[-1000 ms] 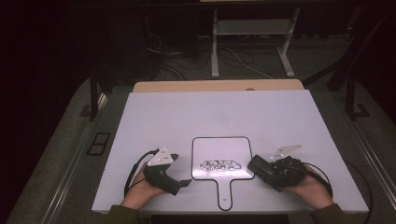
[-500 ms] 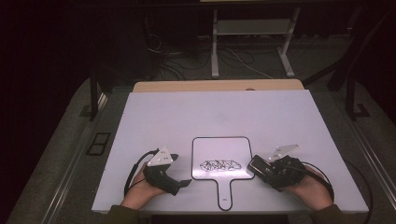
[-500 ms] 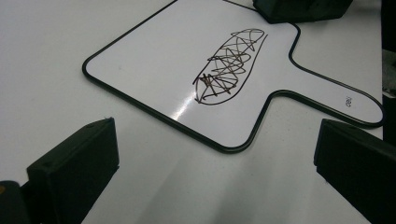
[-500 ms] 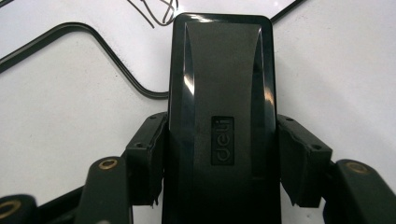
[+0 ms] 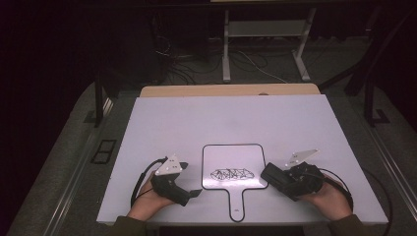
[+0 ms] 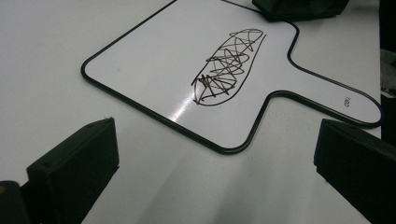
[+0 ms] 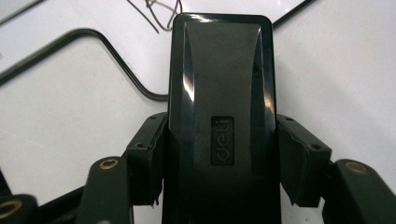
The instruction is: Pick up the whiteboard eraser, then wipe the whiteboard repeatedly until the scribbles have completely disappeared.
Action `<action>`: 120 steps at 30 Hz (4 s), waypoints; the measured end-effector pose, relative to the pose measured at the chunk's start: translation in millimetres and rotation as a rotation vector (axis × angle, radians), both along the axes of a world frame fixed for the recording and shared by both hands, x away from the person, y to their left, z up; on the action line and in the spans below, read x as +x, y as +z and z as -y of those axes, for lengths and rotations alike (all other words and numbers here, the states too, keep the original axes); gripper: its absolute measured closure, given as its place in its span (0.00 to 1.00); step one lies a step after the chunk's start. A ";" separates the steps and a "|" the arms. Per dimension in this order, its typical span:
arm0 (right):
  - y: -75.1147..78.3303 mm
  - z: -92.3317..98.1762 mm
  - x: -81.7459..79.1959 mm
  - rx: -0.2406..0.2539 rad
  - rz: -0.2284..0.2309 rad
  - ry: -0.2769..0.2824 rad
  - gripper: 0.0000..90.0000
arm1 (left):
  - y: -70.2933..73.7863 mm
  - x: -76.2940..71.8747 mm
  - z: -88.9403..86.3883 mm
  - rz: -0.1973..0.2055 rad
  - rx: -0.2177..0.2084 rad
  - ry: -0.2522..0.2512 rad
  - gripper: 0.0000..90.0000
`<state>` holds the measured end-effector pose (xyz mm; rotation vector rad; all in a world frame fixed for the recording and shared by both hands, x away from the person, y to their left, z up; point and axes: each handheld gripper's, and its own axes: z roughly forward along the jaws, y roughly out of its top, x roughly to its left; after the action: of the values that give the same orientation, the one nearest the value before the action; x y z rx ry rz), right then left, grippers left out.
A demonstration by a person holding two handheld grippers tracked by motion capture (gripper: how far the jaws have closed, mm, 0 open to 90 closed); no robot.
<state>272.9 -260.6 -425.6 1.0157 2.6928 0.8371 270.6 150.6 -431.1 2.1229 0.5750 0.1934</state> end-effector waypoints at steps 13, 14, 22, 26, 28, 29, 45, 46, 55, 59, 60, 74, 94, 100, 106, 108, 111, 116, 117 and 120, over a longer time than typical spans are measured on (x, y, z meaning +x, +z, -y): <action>7.5 5.1 5.8 0.096 -0.009 -0.020 0.43 | -0.8 0.8 -0.1 -0.002 -0.015 -0.001 0.00; 7.5 5.1 5.8 0.096 -0.009 -0.020 0.43 | -0.8 0.6 0.0 -0.004 -0.021 0.002 0.00; 12.1 2.5 10.5 0.133 -0.006 -0.005 0.43 | 0.7 0.5 -2.4 0.001 -0.025 0.009 0.00; 18.1 0.6 14.4 0.157 0.001 0.008 0.43 | 1.2 0.0 -1.4 0.003 -0.023 0.012 0.00; 19.2 0.4 15.5 0.166 0.002 0.013 0.43 | 1.1 0.0 -0.7 0.002 -0.018 0.008 0.00; 21.7 -1.0 17.7 0.173 0.006 0.014 0.43 | 1.0 -0.2 -0.4 0.003 -0.019 0.008 0.00; 30.1 -24.5 41.3 0.181 0.007 0.061 0.43 | 0.7 -0.7 -1.4 0.004 -0.027 0.014 0.00; 30.3 -27.9 44.2 0.178 0.003 0.070 0.43 | 0.8 -0.7 -1.5 0.003 -0.028 0.014 0.00; 30.1 -42.1 55.0 0.167 -0.007 0.085 0.43 | 1.5 -0.6 -1.1 0.008 -0.025 0.013 0.00; 27.7 -54.7 62.1 0.155 -0.017 0.105 0.43 | 1.4 -0.9 -1.5 0.008 -0.029 0.013 0.00; 27.0 -57.4 63.4 0.153 -0.018 0.105 0.43 | 1.4 -1.0 -1.4 0.007 -0.028 0.014 0.00; 17.0 -88.5 75.5 0.076 -0.012 0.141 0.43 | 1.4 -1.8 -1.3 0.007 -0.034 0.012 0.00; 4.9 -108.0 78.7 -0.065 0.045 0.175 0.43 | 1.1 -1.5 -1.4 0.007 -0.033 0.009 0.00; 1.9 -111.1 77.2 -0.098 0.058 0.178 0.43 | 1.1 -1.5 -1.5 0.007 -0.031 0.008 0.00; 2.1 -112.0 76.1 -0.095 0.056 0.177 0.43 | 1.1 -1.5 -1.5 0.007 -0.031 0.008 0.00; 2.0 -112.0 76.1 -0.095 0.056 0.178 0.43 | 1.1 -1.5 -1.5 0.007 -0.031 0.008 0.00; 2.2 -112.8 75.1 -0.094 0.052 0.181 0.43 | 1.0 -1.3 -1.6 0.006 -0.031 0.009 0.00; 2.6 -118.6 70.1 -0.102 0.056 0.202 0.43 | 1.1 -1.4 -1.6 0.007 -0.030 0.008 0.00; 2.6 -119.8 69.1 -0.103 0.060 0.205 0.43 | 1.1 -1.4 -1.6 0.007 -0.030 0.008 0.00; 2.7 -123.7 65.8 -0.109 0.066 0.218 0.43 | 1.0 -1.4 -1.7 0.006 -0.029 0.008 0.00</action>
<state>338.7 -136.9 -422.8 0.6695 2.7919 0.7340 269.2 152.3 -430.1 2.0917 0.5799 0.1951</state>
